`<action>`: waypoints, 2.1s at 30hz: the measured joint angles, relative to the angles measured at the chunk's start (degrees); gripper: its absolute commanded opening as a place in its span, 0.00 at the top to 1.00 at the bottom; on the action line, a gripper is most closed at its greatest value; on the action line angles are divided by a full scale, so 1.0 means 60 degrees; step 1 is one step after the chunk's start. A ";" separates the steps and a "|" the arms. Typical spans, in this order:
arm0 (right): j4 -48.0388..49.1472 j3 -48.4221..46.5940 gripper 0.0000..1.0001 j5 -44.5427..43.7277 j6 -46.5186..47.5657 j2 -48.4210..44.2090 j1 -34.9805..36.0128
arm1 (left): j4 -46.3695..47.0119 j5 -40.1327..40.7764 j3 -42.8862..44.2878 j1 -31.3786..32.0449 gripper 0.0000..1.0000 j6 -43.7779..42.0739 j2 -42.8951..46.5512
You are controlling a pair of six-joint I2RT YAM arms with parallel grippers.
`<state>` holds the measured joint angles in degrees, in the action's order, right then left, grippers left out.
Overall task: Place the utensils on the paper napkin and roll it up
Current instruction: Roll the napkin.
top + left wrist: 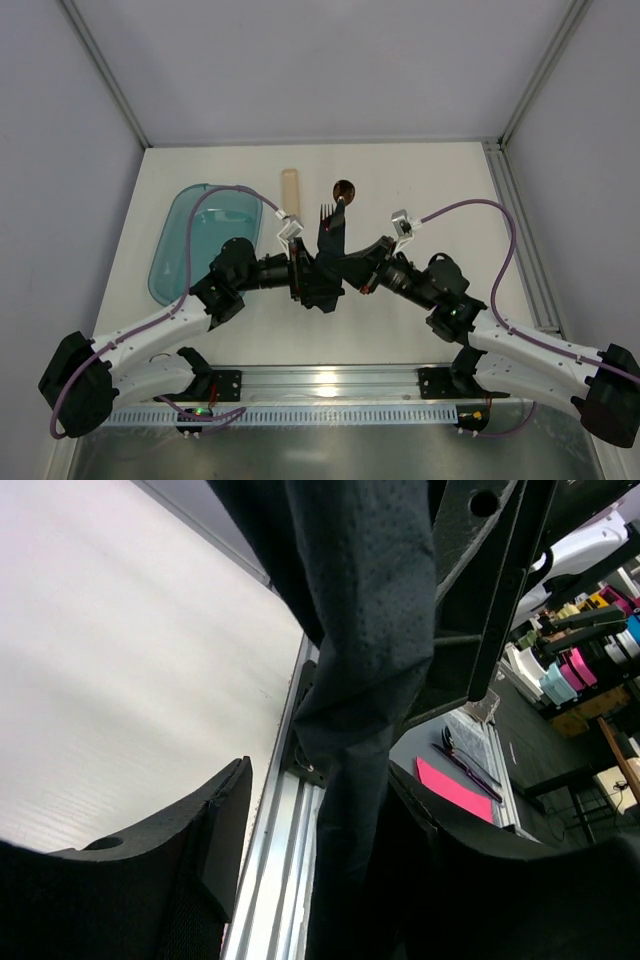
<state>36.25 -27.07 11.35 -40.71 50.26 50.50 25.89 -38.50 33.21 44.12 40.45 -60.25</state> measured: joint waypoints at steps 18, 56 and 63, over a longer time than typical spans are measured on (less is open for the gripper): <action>0.0102 0.0066 0.96 0.0047 -0.0036 0.0113 -0.0004 | 0.1373 0.0011 0.0015 0.0000 0.48 0.0605 -0.0022; 0.0087 0.0175 0.96 0.0342 -0.0066 0.0131 -0.0018 | 0.1781 -0.0149 -0.0430 0.0000 0.51 0.0922 0.0036; 0.0109 0.0175 0.96 0.0171 -0.0066 0.0131 -0.0018 | 0.1264 -0.0018 -0.0583 0.0000 0.52 0.0845 0.0036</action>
<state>36.91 -26.02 12.38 -41.10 51.05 50.39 33.47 -38.61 29.71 44.12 45.52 -60.03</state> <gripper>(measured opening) 0.040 0.486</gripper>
